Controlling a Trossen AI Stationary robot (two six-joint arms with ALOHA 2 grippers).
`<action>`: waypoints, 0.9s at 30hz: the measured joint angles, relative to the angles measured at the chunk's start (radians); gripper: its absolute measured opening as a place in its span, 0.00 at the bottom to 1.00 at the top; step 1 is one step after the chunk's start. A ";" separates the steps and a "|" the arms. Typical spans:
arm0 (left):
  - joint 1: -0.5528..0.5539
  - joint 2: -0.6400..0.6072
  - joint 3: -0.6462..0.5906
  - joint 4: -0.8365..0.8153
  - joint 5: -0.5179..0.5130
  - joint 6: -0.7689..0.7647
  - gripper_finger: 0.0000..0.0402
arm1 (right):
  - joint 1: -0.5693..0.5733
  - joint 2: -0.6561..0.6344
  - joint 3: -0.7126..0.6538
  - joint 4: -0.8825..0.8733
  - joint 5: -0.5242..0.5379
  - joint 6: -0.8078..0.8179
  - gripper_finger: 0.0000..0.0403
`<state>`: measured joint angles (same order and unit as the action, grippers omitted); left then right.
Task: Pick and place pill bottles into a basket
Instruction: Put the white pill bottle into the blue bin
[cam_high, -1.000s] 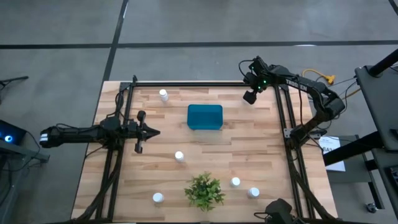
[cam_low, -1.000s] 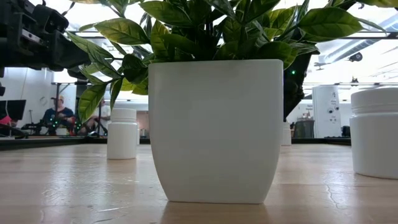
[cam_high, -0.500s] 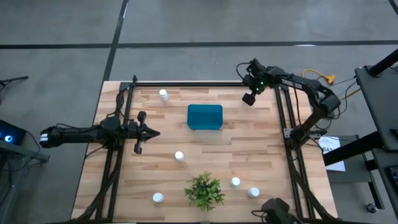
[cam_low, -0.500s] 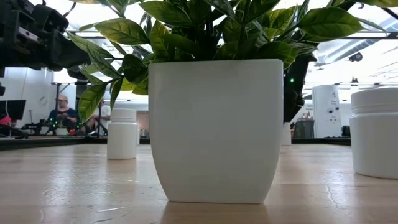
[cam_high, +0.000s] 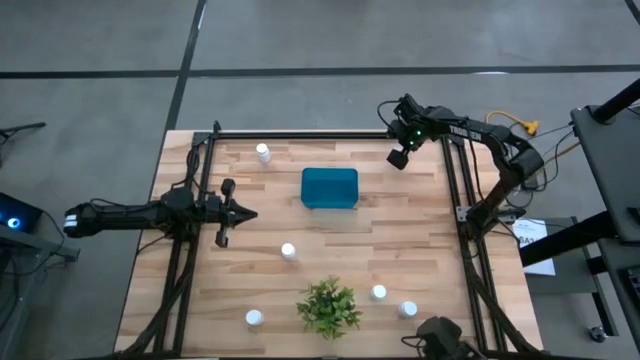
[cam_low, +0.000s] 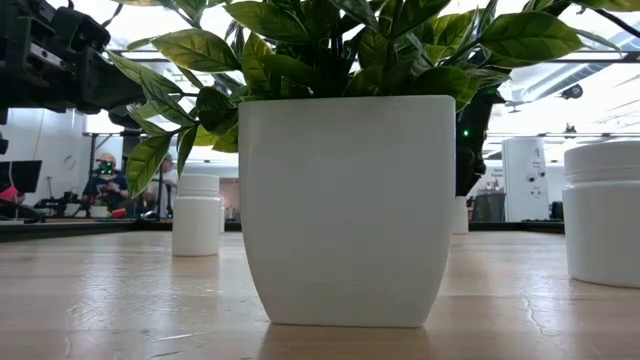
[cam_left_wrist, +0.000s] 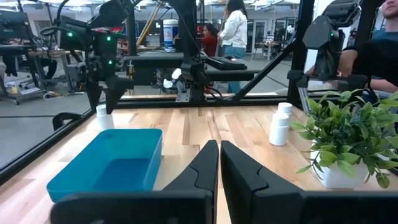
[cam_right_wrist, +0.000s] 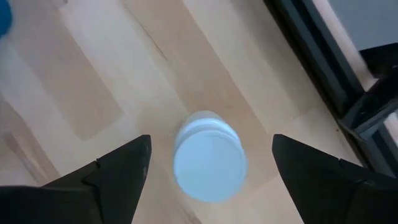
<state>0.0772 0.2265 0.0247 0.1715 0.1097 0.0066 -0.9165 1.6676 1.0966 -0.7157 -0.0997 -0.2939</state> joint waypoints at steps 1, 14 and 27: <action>0.000 0.000 0.000 0.000 0.000 0.000 0.00 | 0.000 0.000 0.000 -0.003 -0.007 0.001 0.81; 0.000 0.000 0.000 0.000 0.000 0.000 0.00 | 0.000 0.003 -0.006 -0.003 -0.008 -0.001 0.73; 0.000 0.000 0.000 0.000 -0.003 0.000 0.00 | 0.000 0.003 -0.006 -0.011 -0.008 -0.029 0.42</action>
<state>0.0772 0.2267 0.0249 0.1715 0.1062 0.0063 -0.9165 1.6703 1.0908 -0.7263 -0.1078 -0.3229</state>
